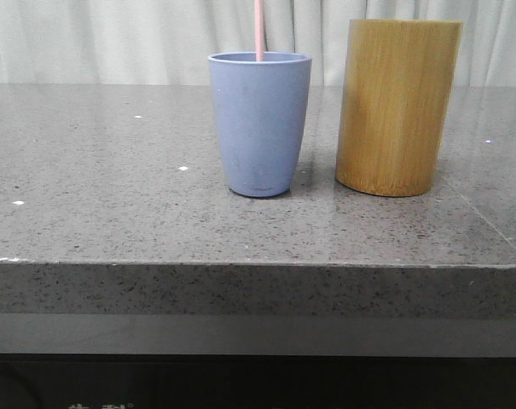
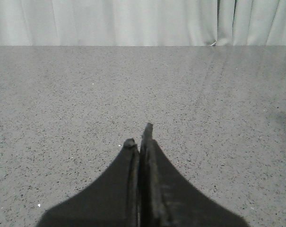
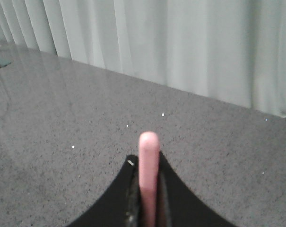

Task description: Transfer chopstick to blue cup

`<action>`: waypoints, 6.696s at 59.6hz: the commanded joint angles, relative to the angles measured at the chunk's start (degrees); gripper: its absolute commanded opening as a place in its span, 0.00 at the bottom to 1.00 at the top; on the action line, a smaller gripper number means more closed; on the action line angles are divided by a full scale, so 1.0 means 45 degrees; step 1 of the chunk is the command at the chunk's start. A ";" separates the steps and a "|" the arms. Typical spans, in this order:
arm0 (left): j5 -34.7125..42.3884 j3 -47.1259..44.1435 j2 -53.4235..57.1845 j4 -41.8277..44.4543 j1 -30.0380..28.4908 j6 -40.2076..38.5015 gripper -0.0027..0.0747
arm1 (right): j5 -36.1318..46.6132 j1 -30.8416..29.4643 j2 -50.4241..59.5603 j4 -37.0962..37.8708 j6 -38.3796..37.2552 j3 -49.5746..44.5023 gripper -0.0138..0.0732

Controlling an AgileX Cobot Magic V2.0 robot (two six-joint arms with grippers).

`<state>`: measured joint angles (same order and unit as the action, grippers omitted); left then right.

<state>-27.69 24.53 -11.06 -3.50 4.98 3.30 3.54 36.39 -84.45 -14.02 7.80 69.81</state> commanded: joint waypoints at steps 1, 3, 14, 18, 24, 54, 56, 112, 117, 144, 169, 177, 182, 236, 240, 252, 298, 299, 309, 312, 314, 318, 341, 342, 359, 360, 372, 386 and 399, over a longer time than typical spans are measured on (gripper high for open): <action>0.1098 0.0342 -0.0142 -0.0140 -0.0019 -0.0102 0.01 | 0.0717 0.0017 0.0264 -0.0033 0.0093 0.0373 0.16; 0.1098 0.0342 -0.0142 -0.0140 -0.0019 -0.0102 0.01 | 0.0651 0.0017 0.0232 -0.0033 0.0093 0.0373 0.19; 0.1098 0.0342 -0.0142 -0.0140 -0.0019 -0.0102 0.01 | 0.0575 0.0017 0.0207 -0.0033 0.0093 0.0373 0.29; 0.1098 0.0342 -0.0142 -0.0140 -0.0019 -0.0102 0.01 | 0.0500 0.0017 0.0207 -0.0033 0.0093 0.0373 0.32; 0.1098 0.0342 -0.0142 -0.0140 -0.0019 -0.0102 0.01 | 0.0303 0.0017 0.0274 -0.0033 0.0093 0.0373 0.37; 0.1098 0.0342 -0.0142 -0.0140 -0.0019 -0.0102 0.01 | -0.3983 -0.1127 0.1464 -0.0033 0.0093 0.2292 0.19; 0.1098 0.0342 -0.0142 -0.0140 -0.0019 -0.0102 0.01 | -0.4565 -0.1351 0.1513 -0.0021 0.0093 0.2540 0.14; 0.1098 0.0342 -0.0142 -0.0140 -0.0019 -0.0102 0.01 | -0.7430 -0.5997 0.9532 0.1544 0.0093 -0.3668 0.06; 0.1098 0.0342 -0.0142 -0.0140 -0.0019 -0.0102 0.01 | -0.6671 -0.5997 1.0911 0.1376 0.0093 -0.5290 0.06; 0.1098 0.0342 -0.0142 -0.0140 -0.0019 -0.0102 0.01 | -0.5682 -0.5997 1.6930 0.0268 0.0093 -0.9472 0.06; 0.1098 0.0342 -0.0142 -0.0140 -0.0019 -0.0102 0.01 | -0.5703 -0.5997 1.7026 0.0268 0.0093 -0.9502 0.06; 0.1098 0.0342 -0.0142 -0.0140 -0.0019 -0.0102 0.01 | -0.5703 -0.5997 1.7026 0.0268 0.0093 -0.9502 0.06; 0.1098 0.0342 -0.0142 -0.0140 -0.0019 -0.0102 0.01 | -0.5703 -0.5997 1.7026 0.0268 0.0093 -0.9502 0.06; 0.2327 -0.2641 0.2880 -0.0115 -0.1121 -0.0440 0.01 | -0.5717 -0.5997 1.7026 0.0268 0.0093 -0.9502 0.06; 0.2626 -0.3148 0.2847 -0.0115 -0.1165 -0.0470 0.01 | -0.5756 -0.5997 1.7026 0.0268 0.0093 -0.9502 0.06; 0.4441 -0.4861 0.2847 -0.0179 -0.1165 -0.0734 0.01 | -0.5822 -0.5997 1.7026 0.0268 0.0093 -0.9502 0.06; 0.4393 -0.5584 0.2820 -0.0565 -0.1165 -0.0734 0.01 | -0.5858 -0.5997 1.7026 0.0268 0.0093 -0.9502 0.06; 0.4393 -0.5584 0.2820 -0.0565 -0.1165 -0.0734 0.01 | -0.5858 -0.5997 1.7026 0.0268 0.0093 -0.9502 0.06; 0.4393 -0.5584 0.2820 -0.0565 -0.1165 -0.0734 0.01 | -0.5858 -0.5997 1.7026 0.0268 0.0093 -0.9502 0.06; 0.4393 -0.5584 0.2820 -0.0565 -0.1165 -0.0734 0.01 | -0.5858 -0.5997 1.7026 0.0268 0.0093 -0.9502 0.06; 0.4393 -0.5584 0.2820 -0.0565 -0.1165 -0.0734 0.01 | -0.5858 -0.5997 1.7026 0.0268 0.0093 -0.9502 0.06; 0.4393 -0.5584 0.2820 -0.0565 -0.1165 -0.0734 0.01 | -0.5841 -0.5997 1.7026 0.0360 0.0107 -0.9502 0.06; 0.4393 -0.5584 0.2820 -0.0565 -0.1165 -0.0734 0.01 | -0.2476 -0.7246 1.8475 0.1768 -0.1598 -1.3250 0.06; 0.4393 -0.5584 0.2820 -0.0565 -0.1165 -0.0734 0.01 | -0.2500 -0.7342 1.8583 0.1768 -0.1598 -1.3455 0.06; 0.4393 -0.5584 0.2820 -0.0565 -0.1165 -0.0734 0.01 | -0.2964 -0.7767 1.9167 0.1703 -0.1598 -1.5796 0.06; 0.4393 -0.5584 0.2820 -0.0565 -0.1165 -0.0734 0.01 | -0.2966 -0.7767 1.9167 0.1703 -0.1598 -1.5810 0.06; 0.4393 -0.5584 0.2820 -0.0565 -0.1165 -0.0734 0.01 | -0.3003 -0.7767 1.9167 0.1703 -0.1598 -1.5810 0.06; 0.4393 -0.5584 0.2820 -0.0565 -0.1165 -0.0734 0.01 | -0.3003 -0.7767 1.9167 0.1703 -0.1598 -1.5810 0.06; 0.4393 -0.5584 0.2820 -0.0565 -0.1165 -0.0734 0.01 | -0.3003 -0.7767 1.9167 0.1703 -0.1598 -1.5810 0.06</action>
<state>-12.32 -0.10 0.33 -5.37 -0.15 0.48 -14.26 1.86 0.62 -6.59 0.63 -1.60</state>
